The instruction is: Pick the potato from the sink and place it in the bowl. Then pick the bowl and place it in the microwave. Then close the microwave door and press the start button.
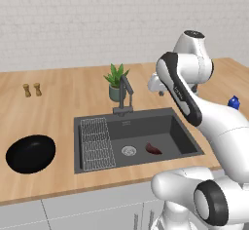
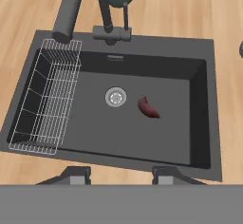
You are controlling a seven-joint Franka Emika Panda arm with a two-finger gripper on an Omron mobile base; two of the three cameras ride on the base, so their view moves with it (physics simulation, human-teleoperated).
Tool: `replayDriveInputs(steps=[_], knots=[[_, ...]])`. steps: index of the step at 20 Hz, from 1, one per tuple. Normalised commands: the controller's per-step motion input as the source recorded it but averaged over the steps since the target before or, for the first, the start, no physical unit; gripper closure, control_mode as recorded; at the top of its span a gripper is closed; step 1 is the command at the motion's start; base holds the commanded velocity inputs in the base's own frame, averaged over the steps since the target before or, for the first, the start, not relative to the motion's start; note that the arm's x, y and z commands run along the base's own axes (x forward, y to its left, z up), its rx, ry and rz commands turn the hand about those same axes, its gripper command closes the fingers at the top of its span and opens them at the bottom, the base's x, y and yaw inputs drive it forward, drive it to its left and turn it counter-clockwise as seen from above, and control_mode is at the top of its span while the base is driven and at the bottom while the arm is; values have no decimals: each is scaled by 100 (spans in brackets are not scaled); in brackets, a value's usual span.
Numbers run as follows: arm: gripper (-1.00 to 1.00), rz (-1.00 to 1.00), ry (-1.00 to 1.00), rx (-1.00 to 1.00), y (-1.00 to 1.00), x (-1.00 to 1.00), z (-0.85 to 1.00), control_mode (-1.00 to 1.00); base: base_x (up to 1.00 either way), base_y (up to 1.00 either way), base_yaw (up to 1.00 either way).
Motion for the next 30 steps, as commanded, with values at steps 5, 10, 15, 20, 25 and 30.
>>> replayDriveInputs(steps=[5, 10, 15, 20, 25, 30], knots=[[-100, 0, 0, 0, 0, -22, 0, -100, 0, 0, 0], [-100, 0, -1, 0, 0, -67, 0, -100, 0, 0, 0], [-100, 0, 0, 0, 0, -83, -15, -100, 0, 0, 0], [-100, 0, 1, 0, 0, -15, -53, -100, 0, 0, 0], [-100, 3, 3, 0, -4, 8, -54, -100, 0, 0, 0], [-100, 5, 3, 0, -16, 26, -49, -100, 0, 0, 0]])
